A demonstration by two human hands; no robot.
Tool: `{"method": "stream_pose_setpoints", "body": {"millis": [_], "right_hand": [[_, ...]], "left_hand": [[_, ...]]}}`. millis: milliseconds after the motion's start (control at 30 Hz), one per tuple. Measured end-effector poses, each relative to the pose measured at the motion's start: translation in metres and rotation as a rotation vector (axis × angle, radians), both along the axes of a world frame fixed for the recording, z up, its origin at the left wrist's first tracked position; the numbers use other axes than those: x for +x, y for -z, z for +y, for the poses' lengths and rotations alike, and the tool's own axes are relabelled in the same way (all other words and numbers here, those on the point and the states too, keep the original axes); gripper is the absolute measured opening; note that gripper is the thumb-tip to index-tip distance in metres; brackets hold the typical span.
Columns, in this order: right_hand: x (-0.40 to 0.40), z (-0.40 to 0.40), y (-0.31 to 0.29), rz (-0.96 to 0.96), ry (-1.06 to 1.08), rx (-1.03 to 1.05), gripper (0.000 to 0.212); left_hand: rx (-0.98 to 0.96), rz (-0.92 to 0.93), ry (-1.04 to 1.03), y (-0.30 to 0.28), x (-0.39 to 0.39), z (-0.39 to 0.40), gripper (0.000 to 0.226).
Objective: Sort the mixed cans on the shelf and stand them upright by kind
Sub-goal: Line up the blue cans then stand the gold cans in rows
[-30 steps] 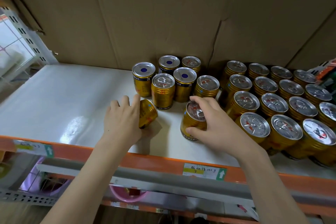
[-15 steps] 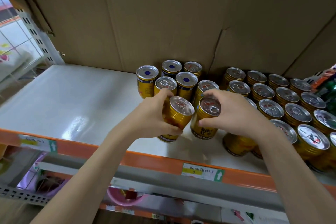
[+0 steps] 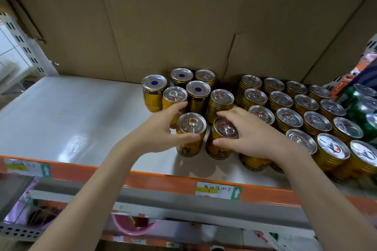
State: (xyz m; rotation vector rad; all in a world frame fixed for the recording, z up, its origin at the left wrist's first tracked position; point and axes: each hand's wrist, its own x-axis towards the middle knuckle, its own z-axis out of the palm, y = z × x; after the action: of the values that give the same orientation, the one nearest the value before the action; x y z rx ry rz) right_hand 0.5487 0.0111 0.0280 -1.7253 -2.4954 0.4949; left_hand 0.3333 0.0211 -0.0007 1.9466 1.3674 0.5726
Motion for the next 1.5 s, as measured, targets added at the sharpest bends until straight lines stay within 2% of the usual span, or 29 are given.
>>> {"method": "stream_pose_setpoints", "body": {"millis": [200, 300, 500, 933, 1067, 1167, 1267, 1300, 1400, 1500], "right_hand": [[0.007, 0.001, -0.008, -0.005, -0.005, 0.039, 0.073], [0.006, -0.001, -0.007, -0.014, -0.015, 0.031, 0.072], [0.010, -0.008, -0.007, -0.003, 0.007, 0.047, 0.068], [0.024, -0.019, -0.003, 0.060, 0.001, 0.052, 0.068], [0.032, -0.009, -0.004, 0.099, -0.022, 0.005, 0.073], [0.037, 0.007, -0.010, 0.147, 0.016, 0.069, 0.064], [0.034, 0.030, -0.015, 0.137, 0.046, 0.149, 0.049], [0.031, 0.039, -0.016, 0.122, 0.041, 0.151, 0.046], [0.021, 0.064, -0.017, 0.036, 0.001, 0.127, 0.051], [0.009, 0.081, -0.011, -0.022, -0.009, 0.030, 0.075]], "left_hand": [[0.060, 0.163, 0.033, -0.017, 0.001, 0.001, 0.081], [0.139, 0.228, 0.046, -0.021, 0.011, -0.004, 0.061], [0.216, 0.191, 0.000, -0.021, 0.022, -0.013, 0.051], [0.250, 0.124, 0.011, -0.006, 0.034, -0.020, 0.058], [0.171, 0.147, 0.044, -0.009, 0.030, -0.014, 0.078], [0.107, 0.079, 0.006, -0.020, 0.026, 0.000, 0.084], [0.301, 0.195, -0.099, -0.023, 0.015, 0.028, 0.050], [0.367, 0.259, -0.128, -0.024, 0.012, 0.038, 0.046], [0.404, 0.562, -0.111, -0.028, 0.007, 0.063, 0.070], [0.326, 0.700, -0.025, -0.026, 0.013, 0.074, 0.092]]}}
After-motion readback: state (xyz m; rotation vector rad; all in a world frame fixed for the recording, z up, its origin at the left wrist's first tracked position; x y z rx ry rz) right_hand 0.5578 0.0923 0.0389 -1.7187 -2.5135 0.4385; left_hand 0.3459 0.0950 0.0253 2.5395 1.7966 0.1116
